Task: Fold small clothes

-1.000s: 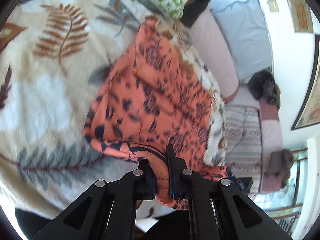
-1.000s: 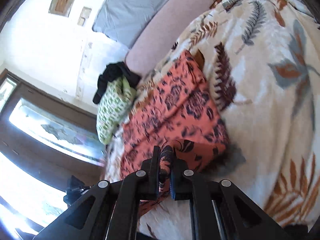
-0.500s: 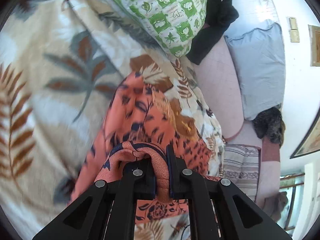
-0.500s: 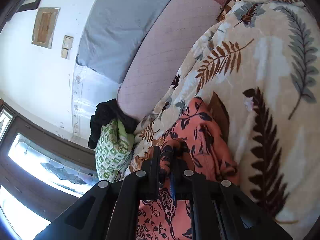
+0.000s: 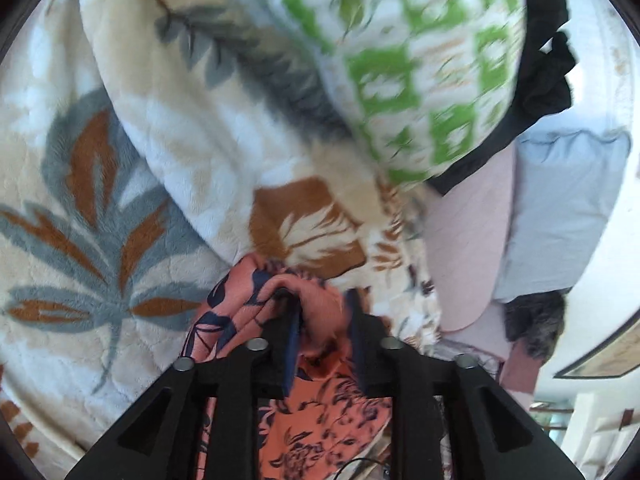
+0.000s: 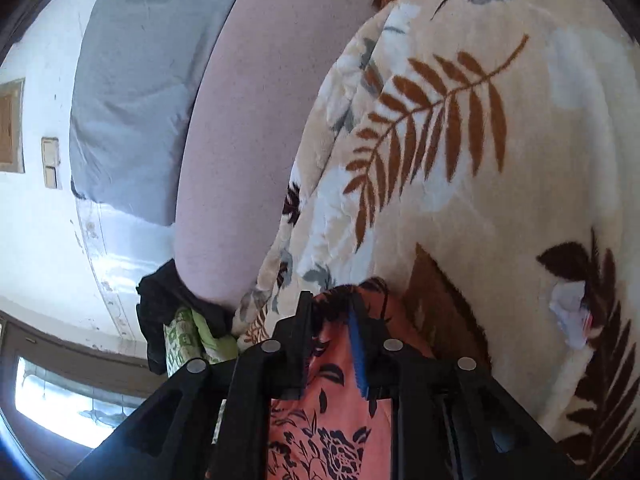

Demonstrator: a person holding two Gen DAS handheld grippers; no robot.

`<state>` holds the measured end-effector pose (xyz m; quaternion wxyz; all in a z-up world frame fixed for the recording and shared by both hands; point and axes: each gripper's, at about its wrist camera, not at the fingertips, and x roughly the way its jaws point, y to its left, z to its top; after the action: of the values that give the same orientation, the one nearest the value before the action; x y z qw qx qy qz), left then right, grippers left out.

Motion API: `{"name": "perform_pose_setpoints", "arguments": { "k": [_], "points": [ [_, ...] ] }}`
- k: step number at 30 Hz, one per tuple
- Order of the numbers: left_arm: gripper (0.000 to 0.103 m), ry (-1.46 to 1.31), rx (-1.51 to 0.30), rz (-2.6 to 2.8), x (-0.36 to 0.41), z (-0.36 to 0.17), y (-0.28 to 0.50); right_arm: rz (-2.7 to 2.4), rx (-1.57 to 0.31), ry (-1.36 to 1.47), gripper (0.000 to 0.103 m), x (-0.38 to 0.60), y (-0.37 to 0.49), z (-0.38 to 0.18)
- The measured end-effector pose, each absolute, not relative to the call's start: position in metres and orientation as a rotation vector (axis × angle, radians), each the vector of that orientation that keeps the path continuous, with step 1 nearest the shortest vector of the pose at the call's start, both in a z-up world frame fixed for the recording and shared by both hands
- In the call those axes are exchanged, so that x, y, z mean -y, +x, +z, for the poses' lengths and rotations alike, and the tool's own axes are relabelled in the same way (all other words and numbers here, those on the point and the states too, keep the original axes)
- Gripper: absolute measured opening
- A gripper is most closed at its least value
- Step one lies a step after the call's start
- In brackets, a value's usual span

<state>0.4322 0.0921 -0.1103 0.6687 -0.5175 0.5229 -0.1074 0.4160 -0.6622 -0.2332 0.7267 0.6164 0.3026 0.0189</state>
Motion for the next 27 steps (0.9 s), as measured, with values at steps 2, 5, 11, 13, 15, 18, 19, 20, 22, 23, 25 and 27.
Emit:
{"name": "perform_pose_setpoints", "arguments": {
  "k": [2, 5, 11, 13, 15, 18, 19, 20, 22, 23, 25, 27],
  "points": [
    [0.049, -1.149, -1.112, -0.223, -0.100, -0.100, 0.426, 0.025, -0.621, 1.353, 0.028, 0.673, 0.408, -0.227],
    [0.050, -1.069, -1.097, -0.201, -0.106, -0.092, 0.419, 0.039, -0.674, 1.226, 0.036, 0.673, 0.401, -0.216],
    [0.056, -0.890, -1.189, -0.261, -0.073, -0.098, 0.418, 0.074, -0.790, 1.056, 0.047, 0.654, 0.400, -0.219],
    [0.058, -0.799, -1.227, -0.289, -0.049, -0.101, 0.421, 0.087, -0.819, 1.020, 0.049, 0.641, 0.408, -0.221],
    [0.063, -0.668, -1.242, -0.274, -0.027, -0.102, 0.427, 0.089, -0.840, 0.936, 0.049, 0.626, 0.418, -0.218],
    [0.052, -0.498, -1.230, -0.209, 0.002, -0.102, 0.440, 0.057, -0.866, 0.763, 0.044, 0.605, 0.432, -0.213],
    [0.020, -0.449, -1.215, -0.193, 0.009, -0.102, 0.443, 0.067, -0.882, 0.726, 0.023, 0.600, 0.437, -0.211],
    [0.004, -0.399, -1.204, -0.188, 0.014, -0.100, 0.449, 0.091, -0.892, 0.686, 0.007, 0.596, 0.442, -0.206],
    [0.003, -0.423, -1.167, -0.175, 0.011, -0.095, 0.455, 0.120, -0.778, 0.696, 0.006, 0.605, 0.436, -0.188],
    [0.003, -0.456, -1.140, -0.151, 0.004, -0.094, 0.458, 0.116, -0.711, 0.740, 0.006, 0.615, 0.430, -0.182],
    [0.001, -0.513, -1.131, -0.058, -0.014, -0.104, 0.471, 0.038, -0.674, 0.852, 0.002, 0.641, 0.427, -0.190],
    [0.001, -0.542, -1.190, 0.040, -0.029, -0.120, 0.477, -0.045, -0.800, 0.876, 0.001, 0.649, 0.436, -0.218]
  ]
}}
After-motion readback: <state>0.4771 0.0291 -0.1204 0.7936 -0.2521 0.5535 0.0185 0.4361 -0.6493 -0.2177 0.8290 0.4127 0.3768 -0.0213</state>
